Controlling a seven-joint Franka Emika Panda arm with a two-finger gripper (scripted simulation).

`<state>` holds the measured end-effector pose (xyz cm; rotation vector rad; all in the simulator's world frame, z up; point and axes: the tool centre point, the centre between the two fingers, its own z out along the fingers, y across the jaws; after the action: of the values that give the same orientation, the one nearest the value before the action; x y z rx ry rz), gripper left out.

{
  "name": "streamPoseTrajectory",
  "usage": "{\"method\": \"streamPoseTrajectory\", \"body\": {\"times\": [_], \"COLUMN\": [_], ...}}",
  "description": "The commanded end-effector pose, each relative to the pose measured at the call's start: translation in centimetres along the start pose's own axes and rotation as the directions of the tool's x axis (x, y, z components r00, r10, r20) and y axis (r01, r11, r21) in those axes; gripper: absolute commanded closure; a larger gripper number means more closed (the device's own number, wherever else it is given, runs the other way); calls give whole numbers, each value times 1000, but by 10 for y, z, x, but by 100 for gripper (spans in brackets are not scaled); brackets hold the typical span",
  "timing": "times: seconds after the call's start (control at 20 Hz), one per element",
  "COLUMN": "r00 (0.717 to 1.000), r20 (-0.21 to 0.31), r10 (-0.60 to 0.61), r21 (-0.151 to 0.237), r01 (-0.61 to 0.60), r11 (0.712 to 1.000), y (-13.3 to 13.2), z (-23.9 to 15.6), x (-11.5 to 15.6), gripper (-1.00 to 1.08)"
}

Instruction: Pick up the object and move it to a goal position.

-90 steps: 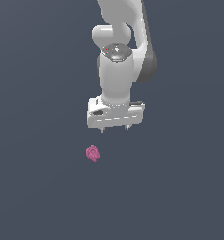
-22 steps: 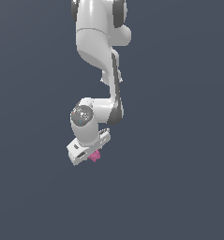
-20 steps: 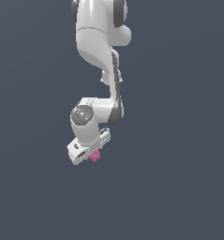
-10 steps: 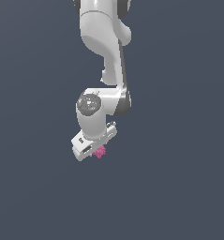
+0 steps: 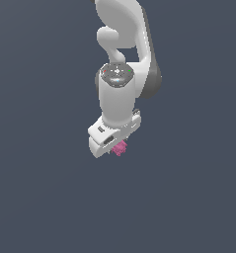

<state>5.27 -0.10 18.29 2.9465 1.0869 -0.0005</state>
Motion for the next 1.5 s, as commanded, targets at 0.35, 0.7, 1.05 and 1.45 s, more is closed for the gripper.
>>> {"method": "streamPoseTrajectory", "body": {"times": [0.35,0.7,1.05,1.45], "r00": [1000,1000,1000,1000], "r20": [1,0,0,-1], "r10": [0,0,1,1], "r21": [0,0,1,1], "r01": [0,0,-1,-1], "r11": [1000,1000,1000,1000], "y": [-49,-81,-107,-122], "z": [-100,-169,-224,-260], "x": [37,64,88,103], "gripper": [108,108,108,108]}}
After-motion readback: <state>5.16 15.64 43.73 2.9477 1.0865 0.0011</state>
